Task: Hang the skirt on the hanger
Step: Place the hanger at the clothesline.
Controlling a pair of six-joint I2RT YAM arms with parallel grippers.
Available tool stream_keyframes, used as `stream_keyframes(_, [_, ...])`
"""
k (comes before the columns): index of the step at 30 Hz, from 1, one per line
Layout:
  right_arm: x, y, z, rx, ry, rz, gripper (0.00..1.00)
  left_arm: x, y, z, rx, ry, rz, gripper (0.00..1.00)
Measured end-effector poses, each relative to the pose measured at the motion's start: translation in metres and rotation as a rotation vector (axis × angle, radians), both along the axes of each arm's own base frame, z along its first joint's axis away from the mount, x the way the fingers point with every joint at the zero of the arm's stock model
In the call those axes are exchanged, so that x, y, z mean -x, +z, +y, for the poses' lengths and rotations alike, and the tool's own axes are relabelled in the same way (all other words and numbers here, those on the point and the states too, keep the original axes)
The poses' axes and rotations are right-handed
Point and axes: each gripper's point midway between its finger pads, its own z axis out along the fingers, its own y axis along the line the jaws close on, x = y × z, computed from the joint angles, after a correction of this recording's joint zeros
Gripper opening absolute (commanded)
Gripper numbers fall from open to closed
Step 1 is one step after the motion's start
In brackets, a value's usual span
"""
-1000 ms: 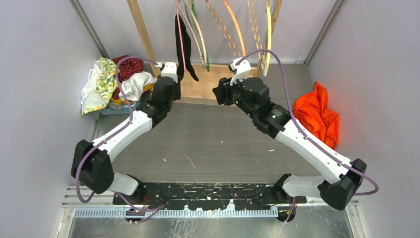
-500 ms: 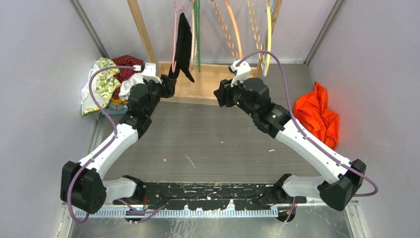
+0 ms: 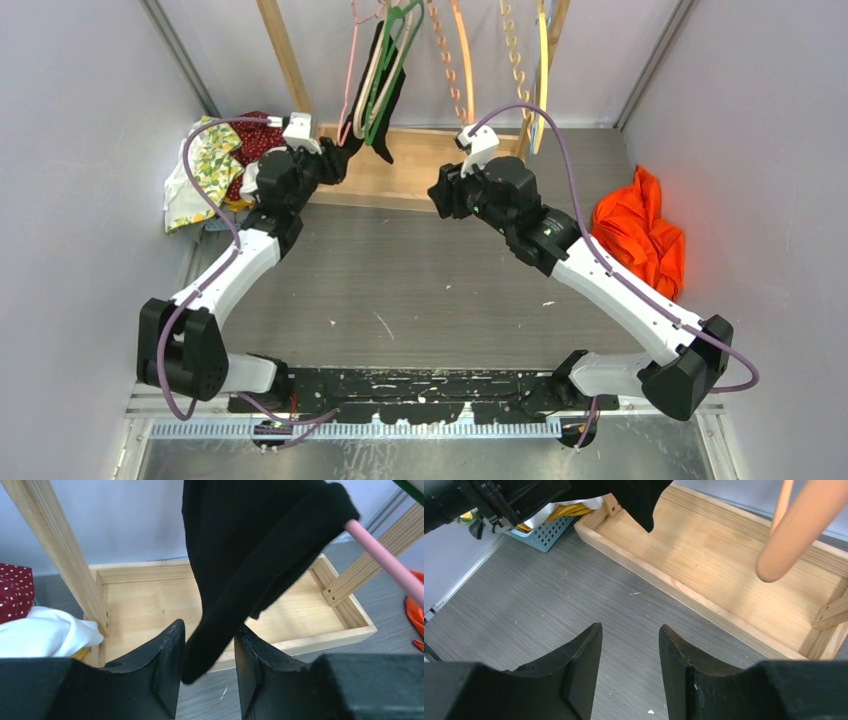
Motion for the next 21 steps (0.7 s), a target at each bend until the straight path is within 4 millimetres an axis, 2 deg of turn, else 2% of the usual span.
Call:
stream_keyframes(2, [0.0,-0.001,0.0,0.002,0.0,0.003,0.51,-0.005,0.0,0.0,0.003,-0.007,0.003,0.33])
stream_keyframes(7, [-0.001,-0.003,0.0,0.006,-0.002,0.006,0.51,-0.009,0.009,-0.006,0.029,-0.037,-0.005,0.01])
stream_keyframes(10, [0.0,-0.005,-0.001,0.009,-0.002,0.01,0.51,-0.008,0.015,-0.009,0.038,-0.057,-0.015,0.0])
stream_keyframes(16, [0.0,-0.009,-0.001,0.015,-0.002,0.017,0.51,-0.008,0.014,-0.01,0.052,-0.057,-0.012,0.0])
stream_keyframes(21, [0.0,-0.013,-0.001,0.02,-0.002,0.023,0.51,-0.006,-0.008,-0.006,0.05,-0.039,0.015,0.0])
